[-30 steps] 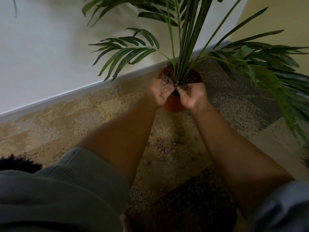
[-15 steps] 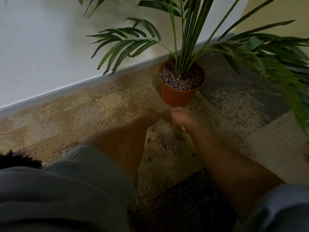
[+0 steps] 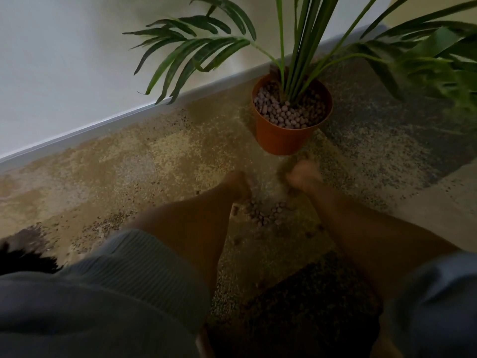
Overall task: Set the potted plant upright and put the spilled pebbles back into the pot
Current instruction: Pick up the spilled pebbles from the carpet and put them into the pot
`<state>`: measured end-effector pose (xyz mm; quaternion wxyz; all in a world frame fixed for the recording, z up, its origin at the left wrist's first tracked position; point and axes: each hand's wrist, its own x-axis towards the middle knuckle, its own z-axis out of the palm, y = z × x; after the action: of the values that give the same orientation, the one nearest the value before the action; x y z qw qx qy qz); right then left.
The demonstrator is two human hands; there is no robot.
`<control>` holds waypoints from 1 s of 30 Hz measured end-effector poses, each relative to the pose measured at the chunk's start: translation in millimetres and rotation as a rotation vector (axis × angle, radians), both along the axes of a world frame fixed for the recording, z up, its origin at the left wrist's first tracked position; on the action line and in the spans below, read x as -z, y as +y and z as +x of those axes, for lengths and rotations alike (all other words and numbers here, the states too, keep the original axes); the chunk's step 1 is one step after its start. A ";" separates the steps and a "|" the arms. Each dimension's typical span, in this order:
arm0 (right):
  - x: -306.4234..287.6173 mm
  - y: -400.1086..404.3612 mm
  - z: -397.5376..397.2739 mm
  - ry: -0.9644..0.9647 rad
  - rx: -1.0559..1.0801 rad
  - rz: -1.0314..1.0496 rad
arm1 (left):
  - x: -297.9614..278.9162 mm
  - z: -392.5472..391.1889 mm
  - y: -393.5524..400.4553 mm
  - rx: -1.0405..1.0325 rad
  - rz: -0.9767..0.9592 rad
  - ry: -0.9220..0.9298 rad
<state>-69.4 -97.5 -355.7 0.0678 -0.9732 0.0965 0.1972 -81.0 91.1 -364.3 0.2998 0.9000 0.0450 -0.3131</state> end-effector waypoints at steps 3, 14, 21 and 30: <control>4.8 -6.4 5.2 0.059 -0.014 0.017 | 8.0 0.2 2.1 -0.014 -0.014 -0.040; 5.4 -30.2 12.1 -0.044 0.071 -0.049 | 12.3 -0.4 4.5 0.019 0.024 -0.113; 15.0 -38.3 5.6 -0.206 0.119 0.257 | 11.5 -2.0 7.1 0.000 0.023 -0.136; 5.1 -19.8 -15.0 0.083 -0.160 0.451 | -2.2 -5.8 -1.0 0.131 -0.001 -0.037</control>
<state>-84.5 -117.2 -360.8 0.2634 -0.9292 -0.0245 0.2582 -86.7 90.1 -362.1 0.2796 0.9066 -0.0199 -0.3153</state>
